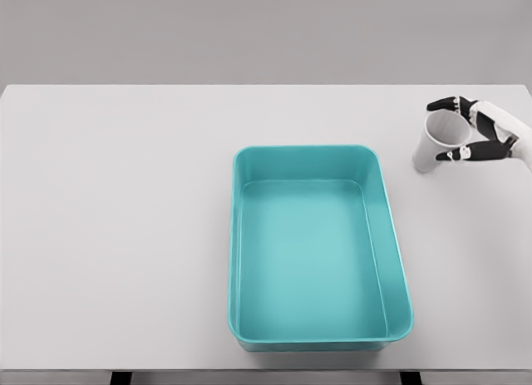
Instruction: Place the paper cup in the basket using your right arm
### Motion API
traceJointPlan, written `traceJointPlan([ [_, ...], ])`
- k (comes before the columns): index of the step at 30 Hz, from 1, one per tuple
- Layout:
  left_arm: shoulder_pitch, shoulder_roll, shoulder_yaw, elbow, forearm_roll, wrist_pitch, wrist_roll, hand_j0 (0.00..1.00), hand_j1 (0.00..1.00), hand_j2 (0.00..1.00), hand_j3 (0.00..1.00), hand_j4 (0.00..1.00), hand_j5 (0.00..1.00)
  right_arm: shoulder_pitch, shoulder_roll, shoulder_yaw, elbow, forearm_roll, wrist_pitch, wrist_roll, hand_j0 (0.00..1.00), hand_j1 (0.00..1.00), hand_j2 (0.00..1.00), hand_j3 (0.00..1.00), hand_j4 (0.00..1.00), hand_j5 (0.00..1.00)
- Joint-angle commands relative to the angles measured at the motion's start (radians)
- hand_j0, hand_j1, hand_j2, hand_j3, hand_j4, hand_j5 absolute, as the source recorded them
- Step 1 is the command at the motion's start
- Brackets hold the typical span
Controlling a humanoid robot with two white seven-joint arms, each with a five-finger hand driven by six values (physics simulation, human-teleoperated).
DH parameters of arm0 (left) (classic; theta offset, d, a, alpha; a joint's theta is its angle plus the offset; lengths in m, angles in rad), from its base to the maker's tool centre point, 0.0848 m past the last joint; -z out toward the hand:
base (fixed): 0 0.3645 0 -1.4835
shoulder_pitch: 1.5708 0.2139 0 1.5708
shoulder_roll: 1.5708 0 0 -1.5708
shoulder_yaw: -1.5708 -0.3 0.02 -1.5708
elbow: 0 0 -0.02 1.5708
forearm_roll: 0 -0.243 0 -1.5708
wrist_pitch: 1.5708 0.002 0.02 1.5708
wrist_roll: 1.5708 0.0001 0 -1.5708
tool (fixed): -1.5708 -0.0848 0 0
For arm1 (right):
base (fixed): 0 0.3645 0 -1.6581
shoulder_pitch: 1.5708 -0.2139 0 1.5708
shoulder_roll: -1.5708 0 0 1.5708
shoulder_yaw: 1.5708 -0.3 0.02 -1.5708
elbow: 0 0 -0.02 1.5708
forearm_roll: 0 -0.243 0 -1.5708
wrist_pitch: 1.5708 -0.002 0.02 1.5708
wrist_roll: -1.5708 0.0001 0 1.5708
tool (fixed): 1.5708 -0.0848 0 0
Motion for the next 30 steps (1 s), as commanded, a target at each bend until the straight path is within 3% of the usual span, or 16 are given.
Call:
traceJointPlan([
  [1,0.000,0.000,0.000,0.000,-0.001,0.000,0.000,1.00,1.00,1.00,1.00,1.00,1.00,0.000,-0.001,-0.016,-0.019,-0.006,-0.006,-0.004,0.74,0.74,0.74,0.74,0.74,0.74],
  [12,0.000,0.000,0.000,0.000,-0.001,0.001,0.000,1.00,1.00,1.00,1.00,1.00,1.00,0.000,-0.004,-0.036,-0.090,-0.006,-0.006,-0.004,0.74,0.74,0.74,0.74,0.74,0.74],
  [19,0.000,0.000,0.000,0.000,0.000,0.000,0.000,1.00,1.00,1.00,1.00,1.00,1.00,0.003,-0.015,-0.051,-0.208,-0.005,-0.006,-0.004,0.72,0.72,0.72,0.72,0.72,0.72],
  [30,0.000,0.000,0.000,0.000,0.000,0.000,0.000,1.00,1.00,1.00,1.00,1.00,1.00,0.020,-0.018,-0.094,-0.334,-0.003,-0.012,-0.004,0.72,0.72,0.72,0.72,0.72,0.72],
])
